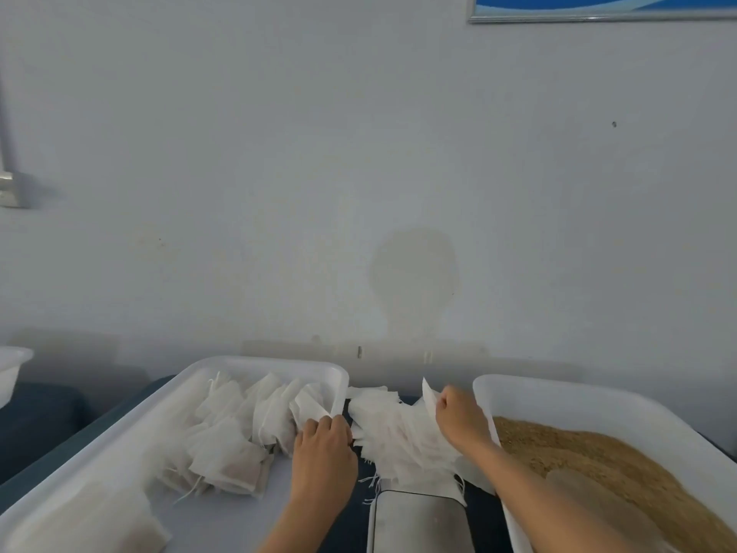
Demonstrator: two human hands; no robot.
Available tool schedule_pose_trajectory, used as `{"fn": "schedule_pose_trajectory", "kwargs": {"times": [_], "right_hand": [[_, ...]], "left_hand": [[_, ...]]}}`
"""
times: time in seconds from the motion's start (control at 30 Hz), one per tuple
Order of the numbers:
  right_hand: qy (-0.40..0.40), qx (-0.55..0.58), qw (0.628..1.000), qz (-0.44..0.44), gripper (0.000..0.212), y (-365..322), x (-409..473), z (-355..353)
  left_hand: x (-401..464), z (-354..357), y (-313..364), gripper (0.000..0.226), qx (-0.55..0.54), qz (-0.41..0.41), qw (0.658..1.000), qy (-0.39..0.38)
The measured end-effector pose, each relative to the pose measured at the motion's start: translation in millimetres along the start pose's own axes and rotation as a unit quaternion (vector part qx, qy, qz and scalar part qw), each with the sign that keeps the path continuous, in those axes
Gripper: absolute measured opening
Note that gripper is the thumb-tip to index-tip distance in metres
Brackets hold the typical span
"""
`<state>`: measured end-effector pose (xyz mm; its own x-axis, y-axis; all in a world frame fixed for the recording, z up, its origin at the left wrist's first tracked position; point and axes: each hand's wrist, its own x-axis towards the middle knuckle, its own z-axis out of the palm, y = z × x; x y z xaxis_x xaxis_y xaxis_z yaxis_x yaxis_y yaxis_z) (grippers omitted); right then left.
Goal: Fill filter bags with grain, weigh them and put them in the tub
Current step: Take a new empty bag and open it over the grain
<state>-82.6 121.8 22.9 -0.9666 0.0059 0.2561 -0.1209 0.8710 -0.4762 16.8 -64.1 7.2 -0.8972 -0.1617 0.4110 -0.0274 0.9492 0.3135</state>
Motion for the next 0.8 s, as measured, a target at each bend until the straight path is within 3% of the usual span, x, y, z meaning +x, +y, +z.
{"fn": "schedule_pose_trajectory", "kwargs": {"times": [0.13,0.2,0.27,0.4,0.5,0.8], "right_hand": [[0.031,0.174,0.984,-0.008,0.025,6.1,-1.2,-52.7],[0.013,0.294,0.956,0.002,0.021,13.4,-11.8,-82.7],[0.002,0.358,0.934,0.000,0.020,26.4,-26.9,-109.0],[0.044,0.323,0.945,-0.019,0.020,65.5,-69.4,-135.7],[0.022,0.277,0.960,-0.026,0.019,96.2,-99.0,-134.5],[0.025,0.198,0.979,0.052,0.018,149.8,-119.9,-112.5]], "left_hand": [[2.7,-5.6,20.4,0.020,-0.043,0.051,0.998,0.011],[4.1,-8.8,46.1,0.013,-0.169,0.060,0.984,0.000],[3.4,-12.4,82.0,0.006,-0.309,0.047,0.949,-0.042],[-6.4,-4.9,155.6,0.008,-0.463,0.083,0.873,-0.129],[-19.7,11.1,196.5,0.016,-0.493,0.092,0.846,-0.179],[-35.4,60.4,228.0,0.025,-0.346,0.119,0.910,-0.195]]}}
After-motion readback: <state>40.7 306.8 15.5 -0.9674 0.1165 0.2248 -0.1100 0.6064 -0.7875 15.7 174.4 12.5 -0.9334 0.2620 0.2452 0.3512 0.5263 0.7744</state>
